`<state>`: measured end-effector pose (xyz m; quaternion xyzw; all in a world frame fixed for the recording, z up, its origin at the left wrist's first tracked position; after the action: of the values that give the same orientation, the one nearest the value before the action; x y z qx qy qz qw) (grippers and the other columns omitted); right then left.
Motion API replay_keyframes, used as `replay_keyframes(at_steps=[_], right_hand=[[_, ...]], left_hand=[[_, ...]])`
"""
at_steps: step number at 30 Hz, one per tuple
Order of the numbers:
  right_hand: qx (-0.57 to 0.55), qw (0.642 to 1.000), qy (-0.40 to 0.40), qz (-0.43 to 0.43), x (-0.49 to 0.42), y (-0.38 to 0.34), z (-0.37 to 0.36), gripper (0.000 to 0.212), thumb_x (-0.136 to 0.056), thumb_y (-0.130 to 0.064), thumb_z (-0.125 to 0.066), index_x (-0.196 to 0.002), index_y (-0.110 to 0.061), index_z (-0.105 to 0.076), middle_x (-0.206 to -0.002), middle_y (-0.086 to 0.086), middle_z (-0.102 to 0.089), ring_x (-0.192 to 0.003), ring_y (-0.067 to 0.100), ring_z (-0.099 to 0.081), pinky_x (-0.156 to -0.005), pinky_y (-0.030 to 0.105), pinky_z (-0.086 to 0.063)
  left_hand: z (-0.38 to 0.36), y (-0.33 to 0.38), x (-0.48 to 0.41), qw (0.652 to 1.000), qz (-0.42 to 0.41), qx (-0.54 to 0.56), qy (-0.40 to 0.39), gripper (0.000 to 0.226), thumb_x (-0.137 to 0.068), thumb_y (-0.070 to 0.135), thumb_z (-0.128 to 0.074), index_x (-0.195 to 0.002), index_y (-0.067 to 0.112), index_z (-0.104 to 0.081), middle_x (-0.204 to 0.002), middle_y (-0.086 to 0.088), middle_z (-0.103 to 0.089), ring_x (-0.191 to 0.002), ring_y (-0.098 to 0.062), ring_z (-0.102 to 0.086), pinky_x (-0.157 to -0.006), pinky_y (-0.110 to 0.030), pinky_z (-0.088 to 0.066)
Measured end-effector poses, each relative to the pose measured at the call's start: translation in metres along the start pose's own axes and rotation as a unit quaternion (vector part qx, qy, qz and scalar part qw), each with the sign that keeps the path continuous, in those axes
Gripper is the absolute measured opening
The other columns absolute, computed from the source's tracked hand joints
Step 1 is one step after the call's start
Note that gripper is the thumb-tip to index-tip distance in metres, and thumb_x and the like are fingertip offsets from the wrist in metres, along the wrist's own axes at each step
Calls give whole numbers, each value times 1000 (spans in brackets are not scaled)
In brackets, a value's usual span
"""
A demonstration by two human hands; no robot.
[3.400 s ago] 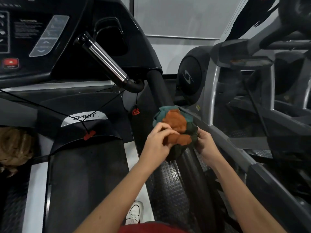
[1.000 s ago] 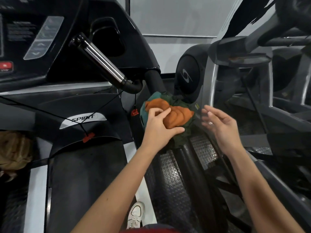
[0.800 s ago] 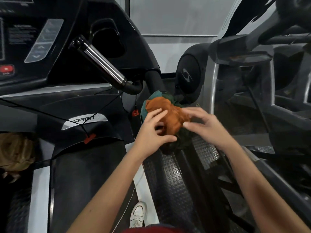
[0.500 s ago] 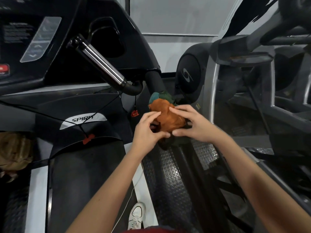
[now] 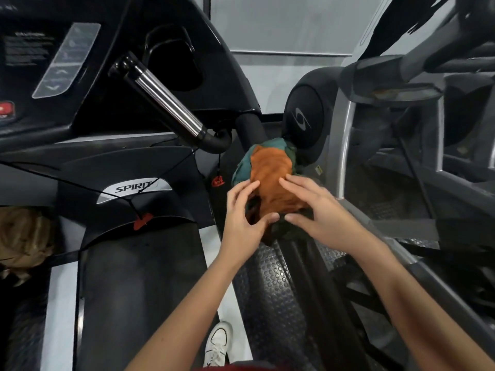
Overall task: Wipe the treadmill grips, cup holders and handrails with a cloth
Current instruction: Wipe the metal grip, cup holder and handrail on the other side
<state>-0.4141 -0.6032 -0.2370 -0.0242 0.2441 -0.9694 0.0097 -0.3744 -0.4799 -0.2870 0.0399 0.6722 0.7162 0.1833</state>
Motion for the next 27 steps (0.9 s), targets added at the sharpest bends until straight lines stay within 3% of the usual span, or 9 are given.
replay_keyframes(at_steps=[3,6,9,12,15,17,21,24,27], right_hand=[[-13,999,-30,-4,-27,-4,-7,56,-92,-21,-55,-143,-23,-31,-154,-5,-22,-141,14,-21,-117,35,-19],[-9,1000,-17,-4,-66,-1,-3,53,-94,-17,-51,-143,-16,-32,-154,2,-23,-142,19,-23,-116,32,-18],[-23,1000,18,-1,-108,-3,4,48,-94,-12,-50,-140,-10,-38,-151,7,-28,-139,24,-29,-116,36,-20],[-35,998,44,3,-141,-6,8,44,-93,-8,-49,-137,-8,-43,-147,9,-34,-135,27,-35,-113,42,-24],[-48,996,76,9,-149,-5,13,37,-91,-8,-52,-128,-10,-54,-139,7,-44,-125,29,-44,-109,42,-31],[-63,992,109,16,-140,-2,18,30,-90,-8,-55,-119,-10,-61,-128,6,-52,-116,28,-51,-105,39,-37],[-140,981,132,17,-90,16,20,22,-85,-2,-62,-106,-6,-65,-106,3,-58,-100,12,-55,-92,11,-40],[-246,962,113,-39,-31,44,3,26,-84,2,-60,-98,-21,-61,-99,-3,-62,-94,3,-60,-88,14,-45],[-329,933,86,-116,23,60,-15,27,-87,3,-55,-96,-22,-61,-96,2,-66,-85,0,-63,-76,9,-48]], left_hand=[[-1,-7,-18,999,39,-7,-33,58,-82,12,-67,-135,13,-44,-133,6,-37,-128,-6,-36,-103,-10,-32],[5,-8,-51,998,35,-41,-11,55,-87,8,-61,-138,8,-40,-136,0,-40,-128,-8,-36,-107,-12,-28],[15,-13,-87,997,52,-27,40,49,-89,3,-58,-135,4,-43,-136,-13,-47,-126,-21,-46,-109,-29,-35],[18,-15,-108,993,83,-37,81,46,-92,3,-51,-138,5,-41,-131,-15,-54,-120,-21,-52,-100,-21,-38],[17,-12,-110,990,97,-40,94,46,-95,8,-48,-140,9,-39,-128,-13,-58,-117,-20,-55,-96,-20,-40],[18,-11,-105,990,91,-46,92,45,-94,9,-52,-138,10,-42,-129,-12,-57,-118,-20,-54,-99,-24,-40],[17,6,-74,995,3,-58,77,43,-82,16,-69,-124,12,-59,-121,2,-55,-113,-9,-53,-96,-15,-40],[-5,18,-38,995,-55,-84,27,46,-73,39,-70,-114,19,-66,-116,14,-53,-108,0,-48,-96,-8,-32],[-31,32,-11,983,-84,-161,-40,48,-75,52,-58,-112,24,-67,-115,23,-53,-102,2,-38,-96,-2,-22]])
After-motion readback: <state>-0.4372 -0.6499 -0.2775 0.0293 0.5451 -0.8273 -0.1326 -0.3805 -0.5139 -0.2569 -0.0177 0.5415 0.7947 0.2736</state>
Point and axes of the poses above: each hand's wrist, its own x-axis away from the middle knuckle, its own z-axis out of the back of the hand, y = z × x, the point moved 9 cm from there along -x, towards the middle knuckle
